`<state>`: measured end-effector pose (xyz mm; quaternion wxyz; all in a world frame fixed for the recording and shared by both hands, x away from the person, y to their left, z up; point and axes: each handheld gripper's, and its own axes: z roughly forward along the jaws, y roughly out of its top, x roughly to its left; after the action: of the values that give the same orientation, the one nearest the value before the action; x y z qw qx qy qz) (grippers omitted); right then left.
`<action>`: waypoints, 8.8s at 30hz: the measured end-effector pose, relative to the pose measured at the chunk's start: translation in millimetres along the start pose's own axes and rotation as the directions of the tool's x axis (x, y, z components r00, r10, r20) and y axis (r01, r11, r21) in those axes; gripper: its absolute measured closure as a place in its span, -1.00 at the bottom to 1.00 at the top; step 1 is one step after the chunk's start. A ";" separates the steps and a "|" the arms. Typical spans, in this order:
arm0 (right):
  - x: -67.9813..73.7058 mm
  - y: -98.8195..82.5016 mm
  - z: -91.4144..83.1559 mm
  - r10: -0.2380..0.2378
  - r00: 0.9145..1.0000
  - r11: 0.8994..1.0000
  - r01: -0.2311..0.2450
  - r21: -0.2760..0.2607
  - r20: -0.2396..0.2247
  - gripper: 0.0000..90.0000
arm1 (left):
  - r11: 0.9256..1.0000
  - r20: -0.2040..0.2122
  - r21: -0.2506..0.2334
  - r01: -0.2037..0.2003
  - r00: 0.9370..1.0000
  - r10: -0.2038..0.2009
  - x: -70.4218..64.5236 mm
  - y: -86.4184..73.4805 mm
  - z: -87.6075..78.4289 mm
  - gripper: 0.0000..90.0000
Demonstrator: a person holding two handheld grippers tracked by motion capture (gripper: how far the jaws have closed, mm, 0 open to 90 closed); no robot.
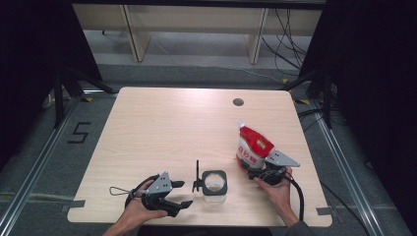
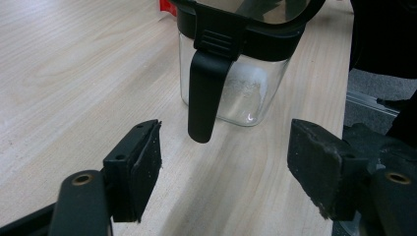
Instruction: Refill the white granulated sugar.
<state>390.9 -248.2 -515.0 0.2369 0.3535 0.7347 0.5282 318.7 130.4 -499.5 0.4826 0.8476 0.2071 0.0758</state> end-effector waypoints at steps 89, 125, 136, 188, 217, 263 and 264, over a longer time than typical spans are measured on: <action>95.7 31.6 -86.4 -0.974 0.185 0.218 0.923 0.317 0.131 -0.16 | 0.999 -0.013 -0.021 0.043 0.999 -0.043 0.5 -1.9 -1.9 -0.37; 98.9 33.5 -84.7 -0.990 -0.138 -0.106 0.894 0.436 0.042 -0.15 | 0.999 -0.015 -0.022 0.049 0.999 -0.050 -0.3 -1.8 -1.2 -0.37; 98.1 33.6 -86.6 -0.985 -0.159 -0.115 0.889 0.442 0.062 -0.14 | 0.999 -0.015 -0.022 0.048 0.999 -0.049 -0.6 -1.9 -1.2 -0.37; 103.6 43.7 -92.4 -0.957 -0.289 -0.256 0.836 0.486 -0.008 -0.13 | 0.999 -0.020 -0.011 0.049 0.999 -0.049 -0.8 -2.1 -1.1 -0.37; 99.7 41.8 -92.7 -0.977 -0.214 -0.177 0.863 0.474 0.025 -0.12 | 0.999 -0.016 -0.016 0.042 0.999 -0.042 -0.9 -1.9 -1.0 -0.37; 100.5 44.8 -93.2 -0.959 -0.284 -0.241 0.852 0.464 0.023 -0.12 | 0.998 -0.022 -0.004 0.055 0.998 -0.055 -0.7 -1.7 0.1 -0.57; 100.5 44.8 -93.2 -0.959 -0.284 -0.241 0.852 0.464 0.023 -0.12 | 0.998 -0.022 -0.004 0.055 0.998 -0.055 -0.7 -1.7 0.1 -0.57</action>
<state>271.6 -219.0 -439.4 0.6466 -0.2276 0.7267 -0.0445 317.6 130.8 -501.0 0.4836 0.8399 0.2355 0.0721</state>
